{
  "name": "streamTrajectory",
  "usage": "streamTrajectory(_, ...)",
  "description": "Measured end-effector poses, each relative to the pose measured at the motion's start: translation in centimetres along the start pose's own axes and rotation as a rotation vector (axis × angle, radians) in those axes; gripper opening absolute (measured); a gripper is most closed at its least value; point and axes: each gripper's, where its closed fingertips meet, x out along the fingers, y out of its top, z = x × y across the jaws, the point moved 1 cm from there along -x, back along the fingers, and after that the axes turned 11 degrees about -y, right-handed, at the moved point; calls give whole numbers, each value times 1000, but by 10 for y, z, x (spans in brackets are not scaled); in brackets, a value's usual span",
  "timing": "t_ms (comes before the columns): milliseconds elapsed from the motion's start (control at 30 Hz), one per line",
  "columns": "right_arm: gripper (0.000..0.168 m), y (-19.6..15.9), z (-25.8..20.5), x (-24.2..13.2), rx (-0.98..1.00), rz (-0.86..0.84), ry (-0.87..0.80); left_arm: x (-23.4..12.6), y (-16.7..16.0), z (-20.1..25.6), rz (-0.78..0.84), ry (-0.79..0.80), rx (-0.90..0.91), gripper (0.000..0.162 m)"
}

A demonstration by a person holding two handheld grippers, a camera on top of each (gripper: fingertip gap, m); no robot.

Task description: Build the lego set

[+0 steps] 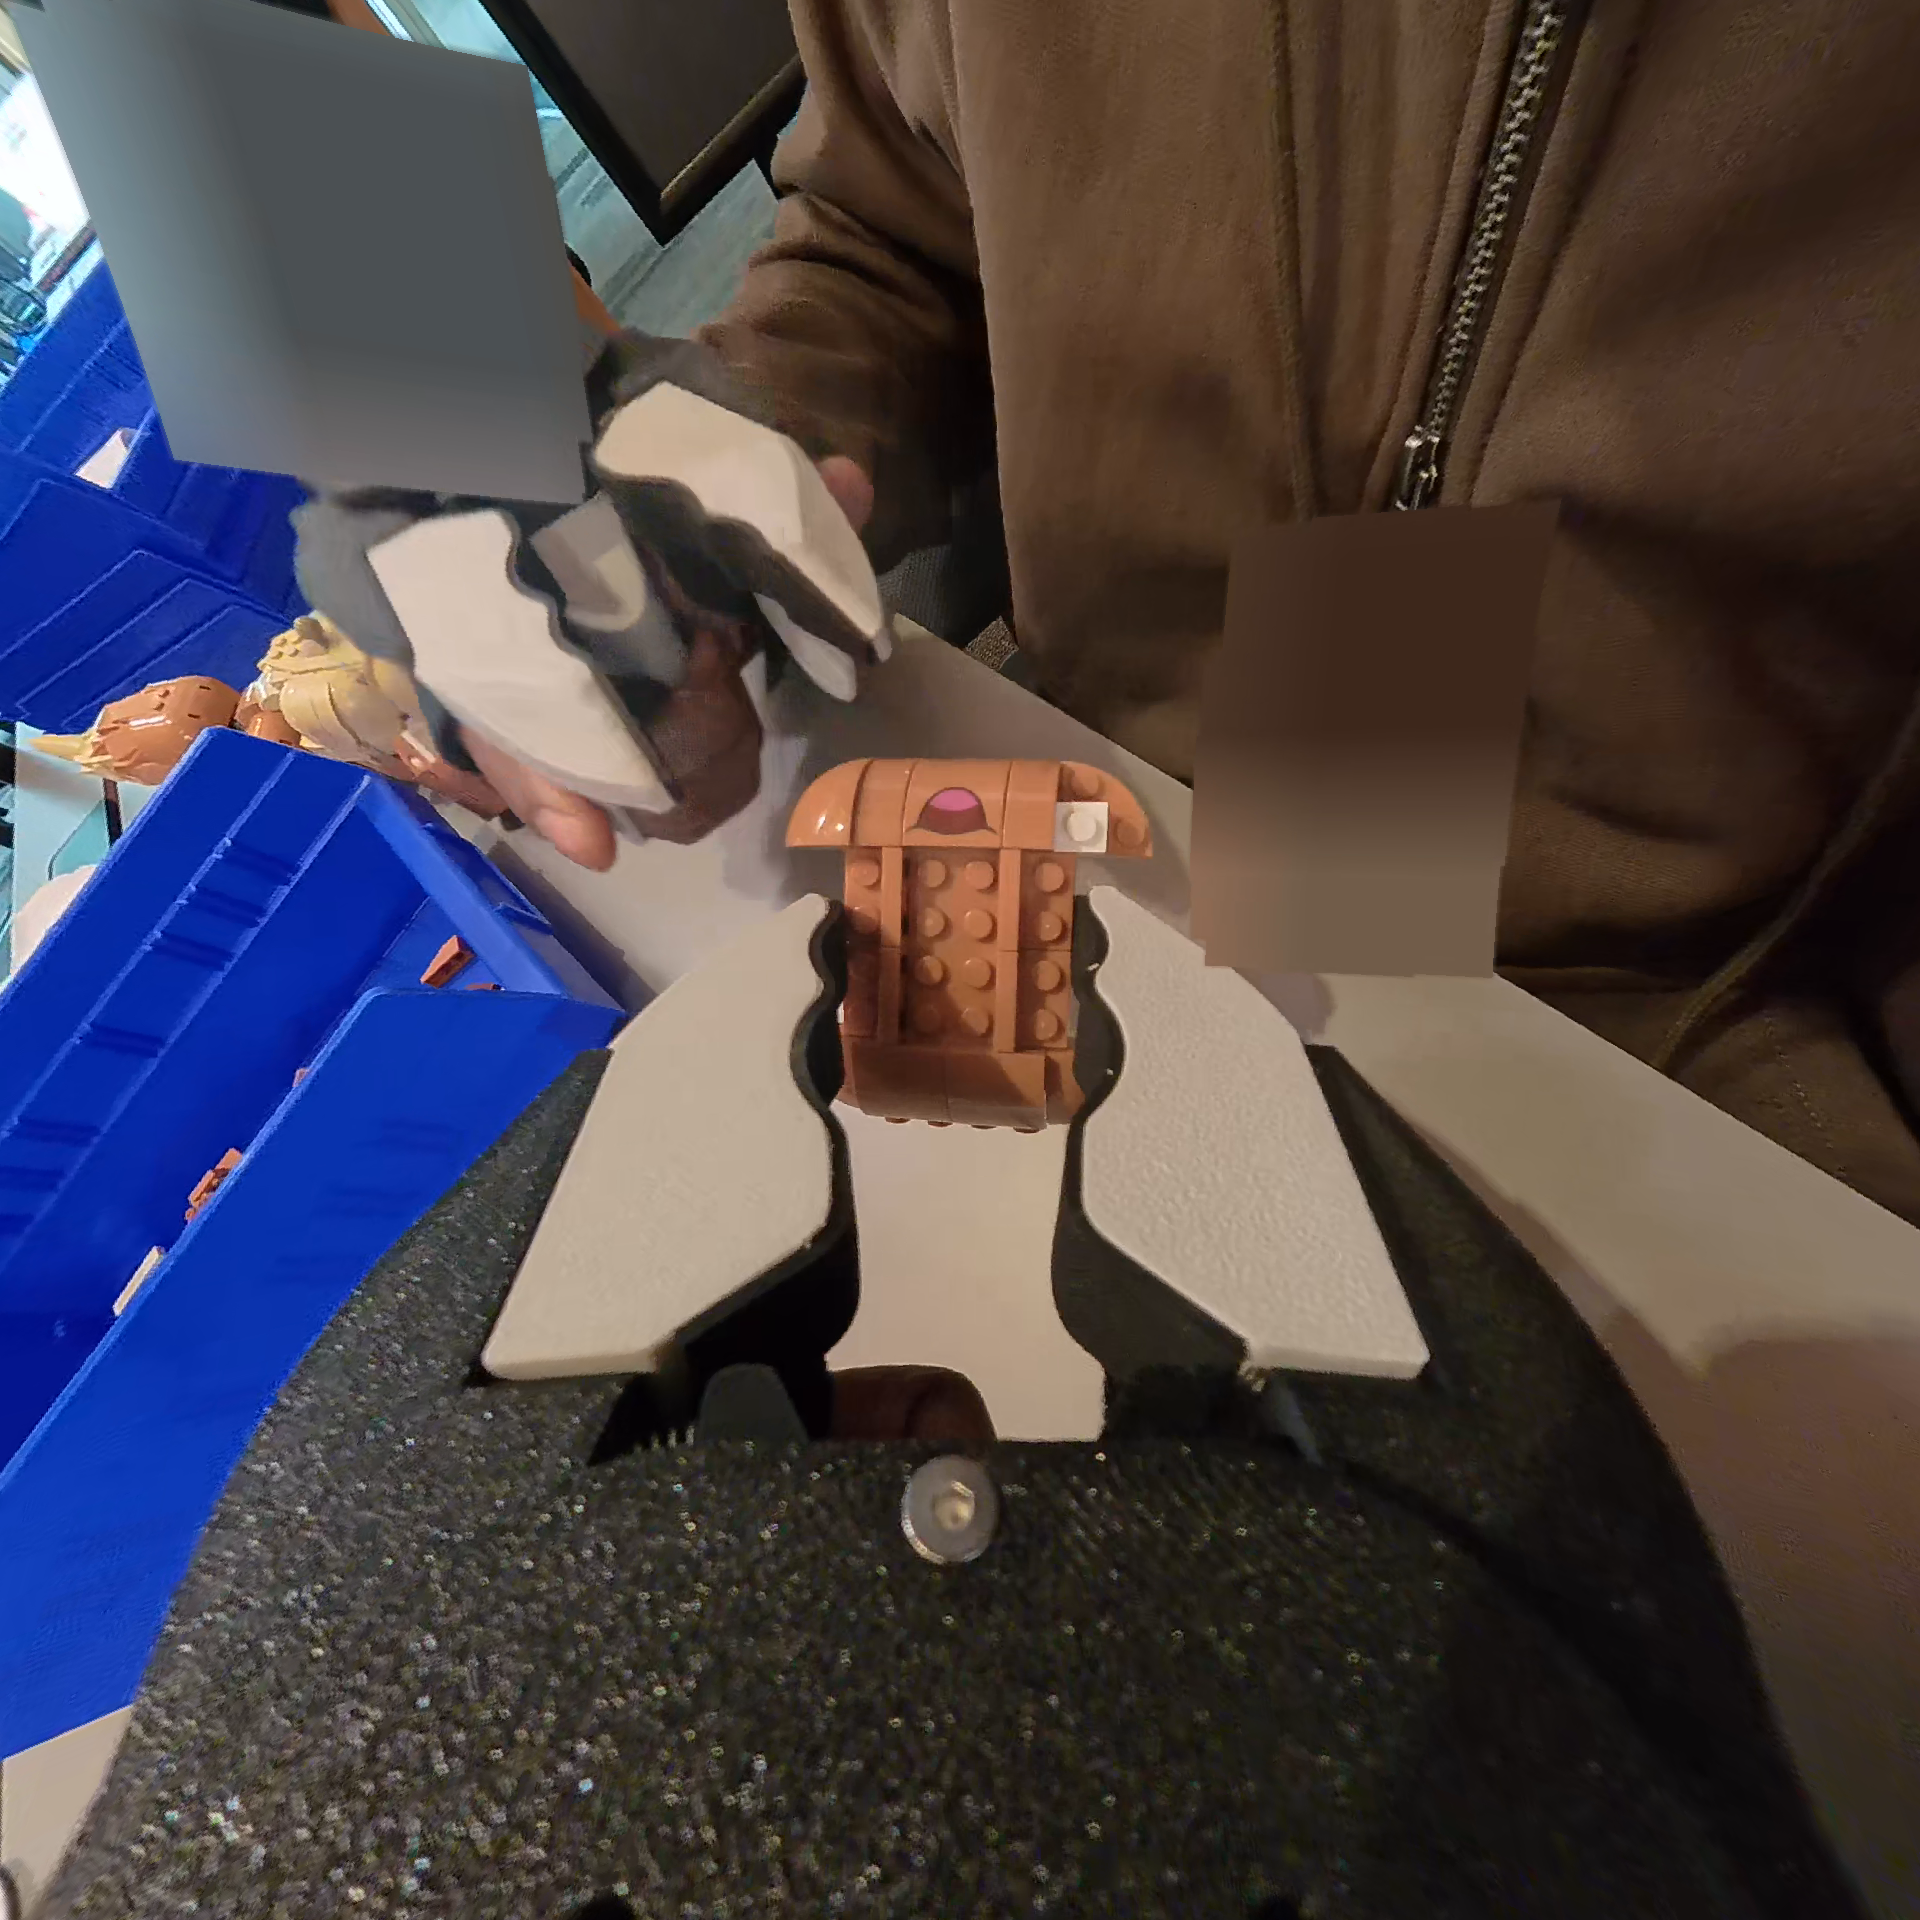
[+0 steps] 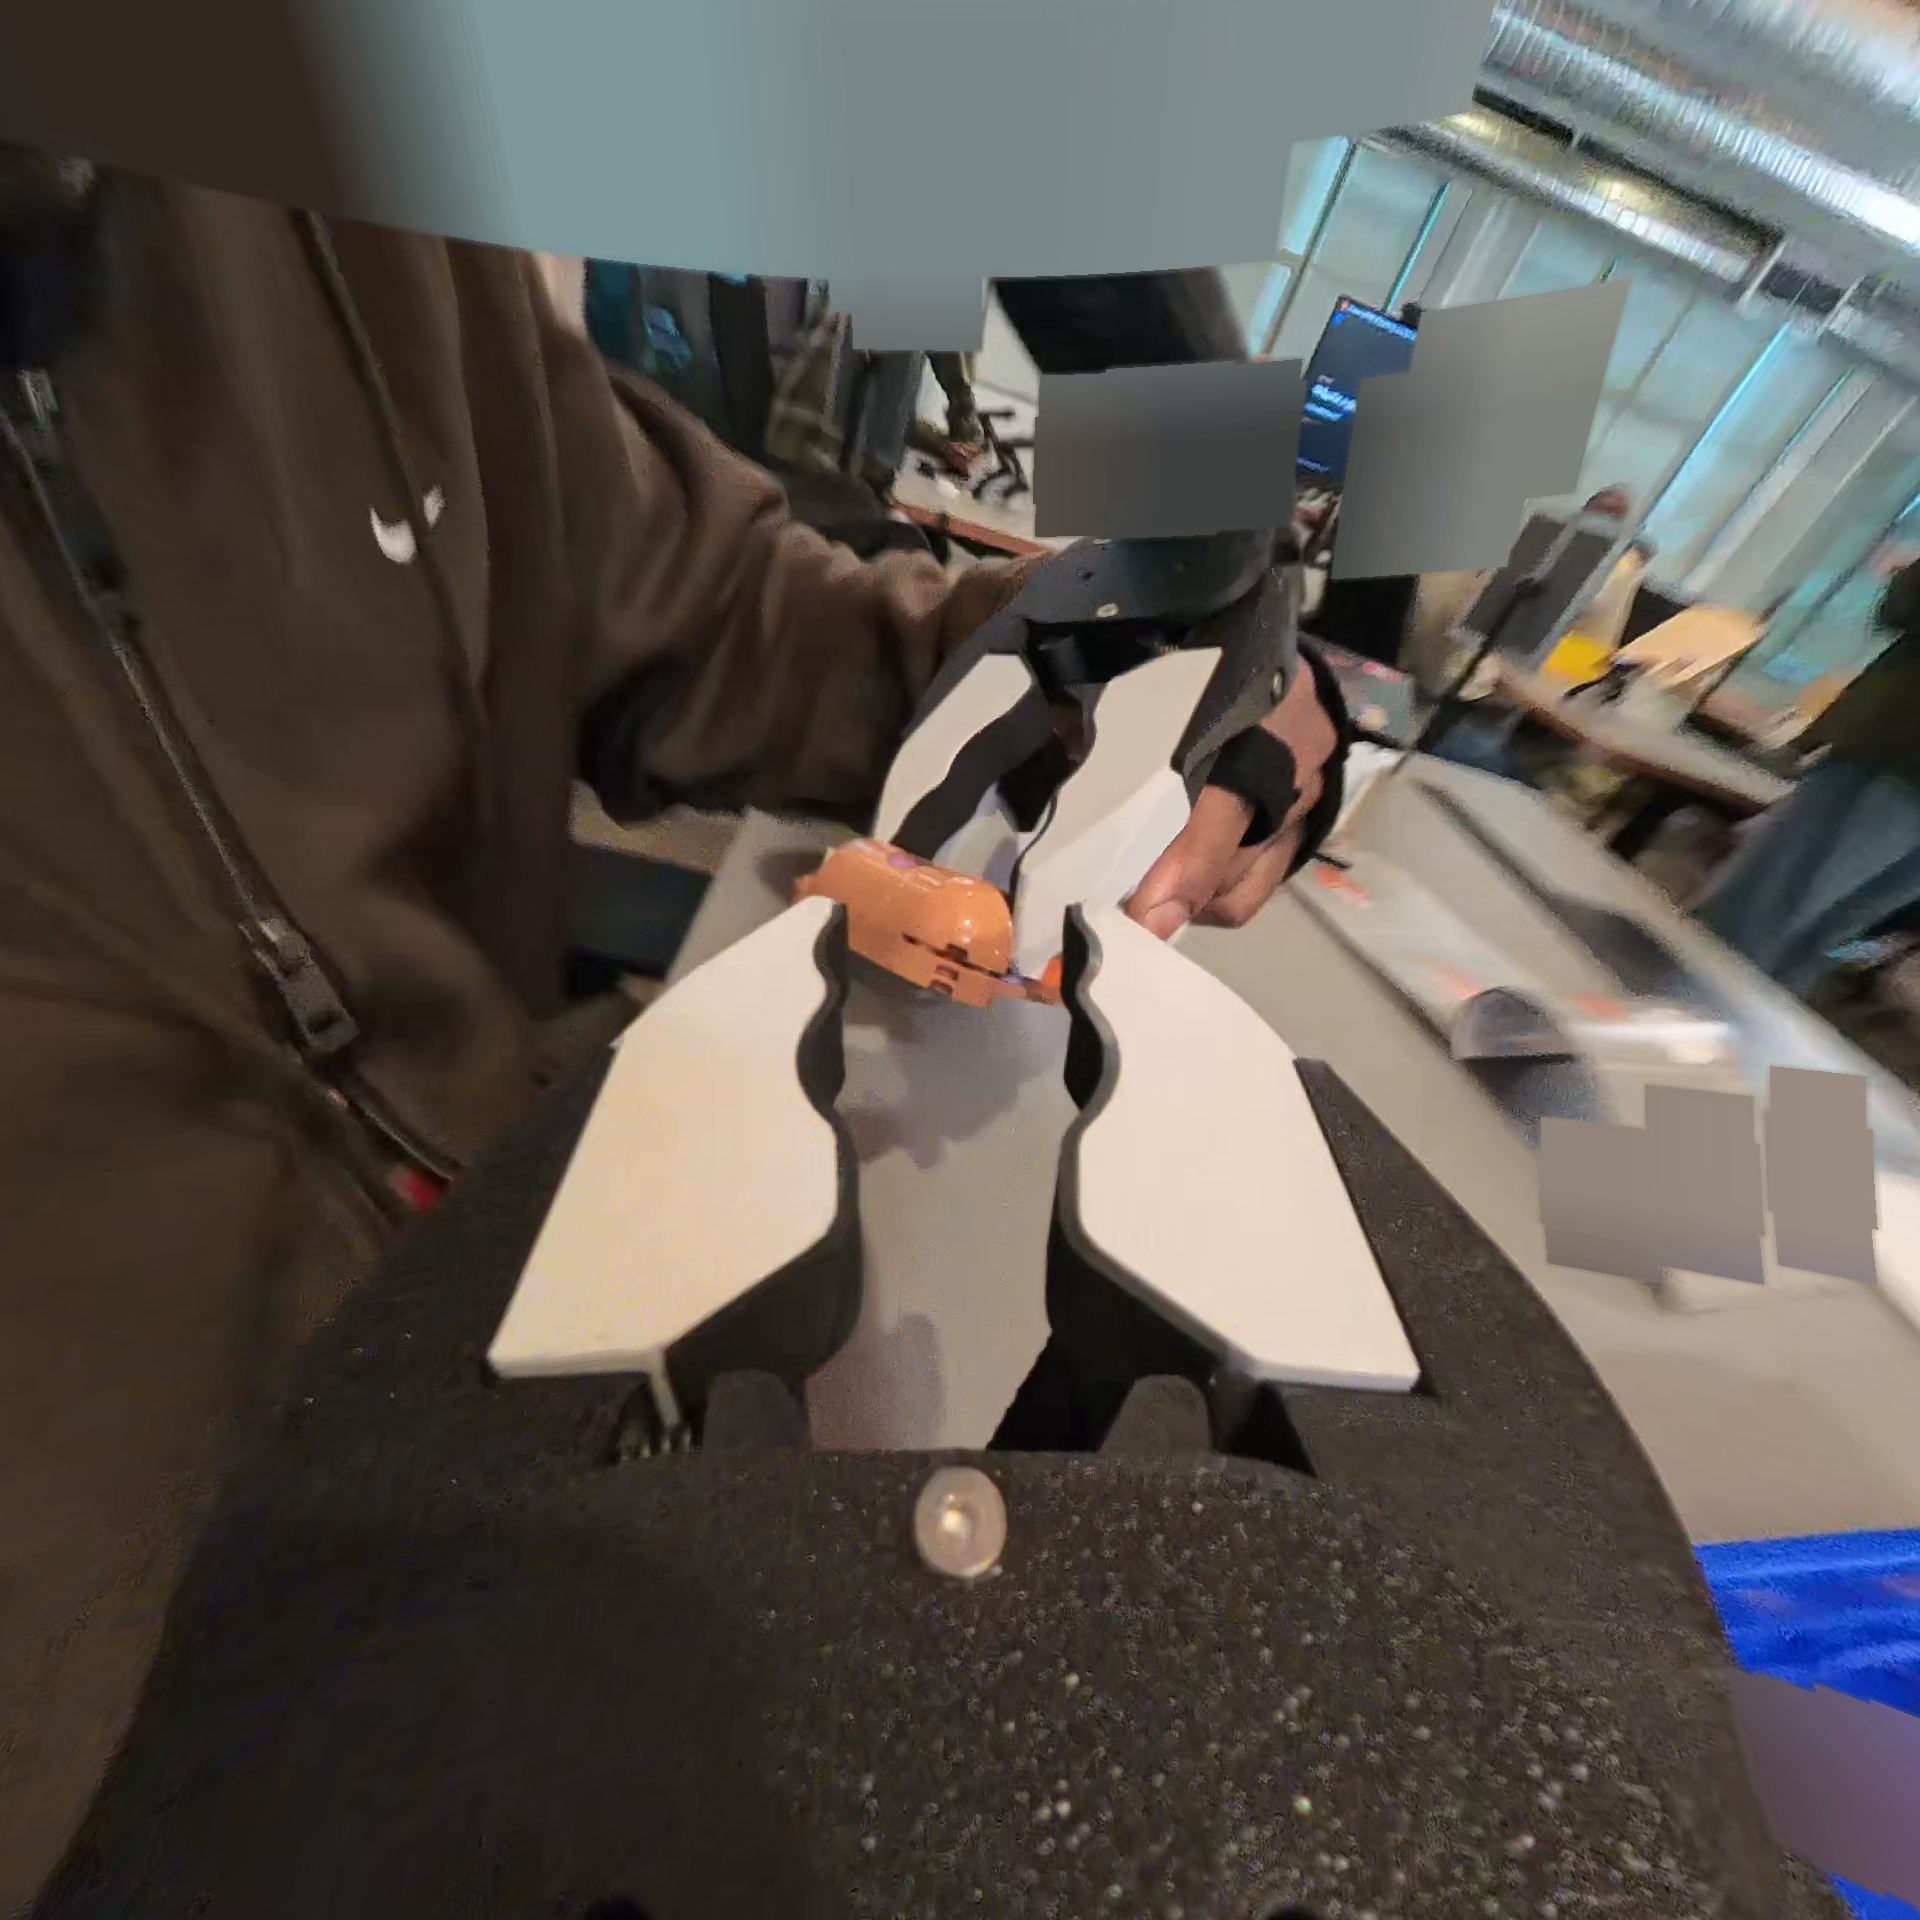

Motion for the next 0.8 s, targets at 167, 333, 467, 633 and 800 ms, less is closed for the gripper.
streamTrajectory(167,43,-11,-8,6,-505,-90,-44,-1,1,1,15,-12,-16,42)
streamTrajectory(333,46,-11,-7,17,-701,-75,-68,-2,3,1,30,-16,-32,42)
streamTrajectory(467,45,-5,-6,21,-771,-38,-91,-5,4,1,52,-15,-40,42)
streamTrajectory(633,41,-3,-6,24,-809,-22,-98,-9,7,2,93,-22,-47,42)
streamTrajectory(800,33,-3,-9,28,-841,-12,-87,-10,10,3,121,-36,-58,42)
